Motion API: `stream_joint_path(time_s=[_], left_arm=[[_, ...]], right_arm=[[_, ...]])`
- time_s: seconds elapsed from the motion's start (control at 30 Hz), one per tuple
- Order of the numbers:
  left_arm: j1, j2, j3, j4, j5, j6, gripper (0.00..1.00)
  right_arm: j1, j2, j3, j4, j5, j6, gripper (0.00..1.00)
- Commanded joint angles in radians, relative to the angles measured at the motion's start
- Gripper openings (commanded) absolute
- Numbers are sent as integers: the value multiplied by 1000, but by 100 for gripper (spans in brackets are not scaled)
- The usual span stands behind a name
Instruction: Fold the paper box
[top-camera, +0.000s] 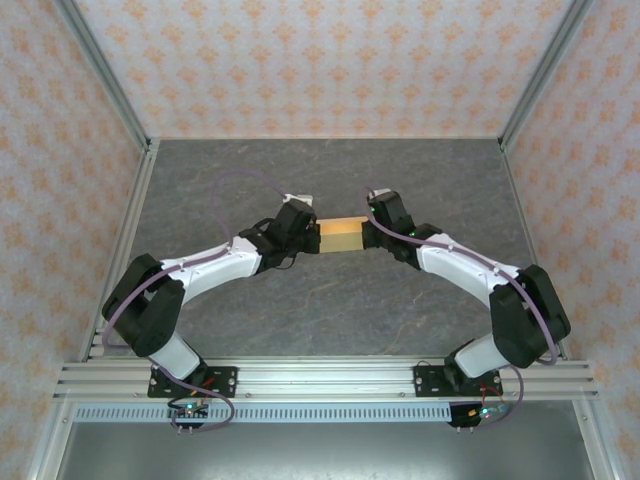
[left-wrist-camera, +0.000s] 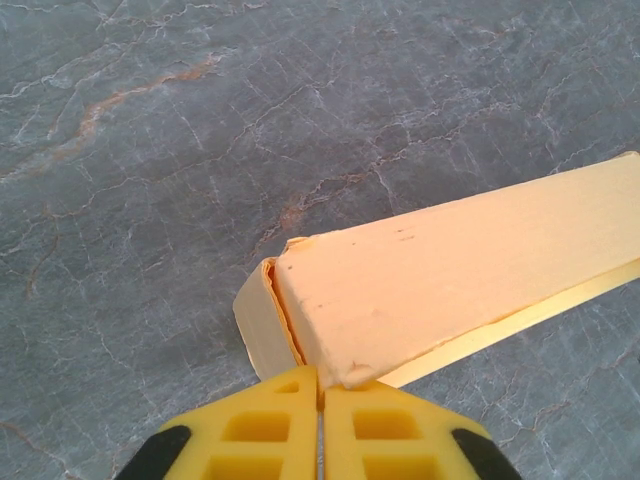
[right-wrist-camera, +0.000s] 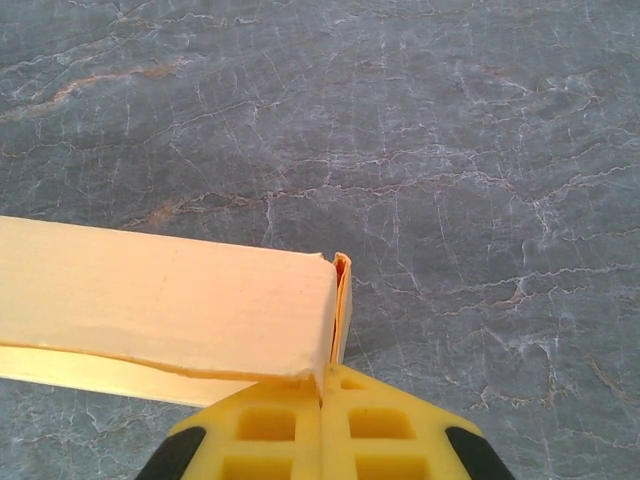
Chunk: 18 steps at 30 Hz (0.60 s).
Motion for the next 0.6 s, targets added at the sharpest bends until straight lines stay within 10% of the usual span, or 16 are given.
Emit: stream_joint_path(time_s=[0.0,0.33,0.57], left_arm=[[-5,-32,-25,-58,-10,28,18],[15,-231,-26,-161,93,29,58],[146,-131,50,-77,288,-145,65]], right_arm=[[4,0,-25,-42,31,-10,0],[3,6,-16,-48,31,-14,0],[3,-1,-21,-46,28,-11,0]])
